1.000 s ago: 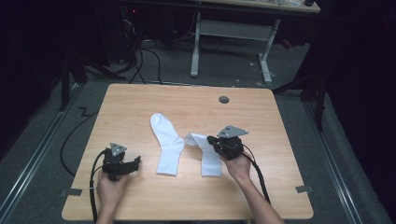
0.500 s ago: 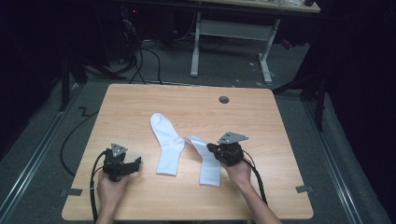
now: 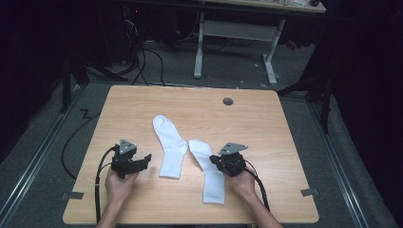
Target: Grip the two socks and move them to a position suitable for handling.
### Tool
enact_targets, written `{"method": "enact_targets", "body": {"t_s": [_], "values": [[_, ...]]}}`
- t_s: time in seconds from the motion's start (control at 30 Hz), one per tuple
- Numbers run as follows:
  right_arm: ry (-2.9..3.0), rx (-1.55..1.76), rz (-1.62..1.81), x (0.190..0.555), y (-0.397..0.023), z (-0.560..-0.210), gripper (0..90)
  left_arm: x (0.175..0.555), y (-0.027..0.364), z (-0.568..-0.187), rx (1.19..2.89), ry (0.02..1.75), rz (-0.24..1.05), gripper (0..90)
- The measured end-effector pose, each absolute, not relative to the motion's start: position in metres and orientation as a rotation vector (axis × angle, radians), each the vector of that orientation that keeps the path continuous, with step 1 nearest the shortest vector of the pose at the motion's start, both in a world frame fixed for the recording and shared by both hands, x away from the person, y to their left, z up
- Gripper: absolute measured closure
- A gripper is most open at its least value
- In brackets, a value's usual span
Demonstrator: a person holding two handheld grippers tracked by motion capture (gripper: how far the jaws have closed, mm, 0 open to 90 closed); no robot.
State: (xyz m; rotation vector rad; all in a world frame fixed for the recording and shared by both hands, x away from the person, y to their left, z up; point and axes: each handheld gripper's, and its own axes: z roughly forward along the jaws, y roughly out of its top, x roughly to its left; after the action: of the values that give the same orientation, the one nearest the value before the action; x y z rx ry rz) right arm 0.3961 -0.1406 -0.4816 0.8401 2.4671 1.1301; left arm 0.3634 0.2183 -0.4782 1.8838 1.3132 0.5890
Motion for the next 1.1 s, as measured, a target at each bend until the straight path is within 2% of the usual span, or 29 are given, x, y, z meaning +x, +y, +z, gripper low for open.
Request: {"method": "enact_targets", "body": {"t_s": [0.43, 0.6, 0.77, 1.03, 1.1], "values": [[2.516, 0.819, 1.080, 0.396, -0.135, -0.498, 85.8, 0.410, 0.143, -0.453, 2.000, 1.137, 0.458, 35.8], [2.522, 0.815, 1.076, 0.399, -0.134, -0.501, 85.8, 0.436, 0.115, -0.458, 2.053, 1.135, 0.399, 39.0], [2.527, 0.822, 1.079, 0.401, -0.134, -0.503, 85.8, 0.456, 0.095, -0.463, 2.105, 1.143, 0.392, 42.2], [2.546, 0.807, 1.082, 0.405, -0.134, -0.503, 86.3, 0.476, 0.075, -0.476, 2.166, 1.165, 0.344, 55.6], [2.553, 0.800, 1.083, 0.406, -0.135, -0.503, 86.3, 0.478, 0.073, -0.481, 2.198, 1.166, 0.352, 61.8]]}}
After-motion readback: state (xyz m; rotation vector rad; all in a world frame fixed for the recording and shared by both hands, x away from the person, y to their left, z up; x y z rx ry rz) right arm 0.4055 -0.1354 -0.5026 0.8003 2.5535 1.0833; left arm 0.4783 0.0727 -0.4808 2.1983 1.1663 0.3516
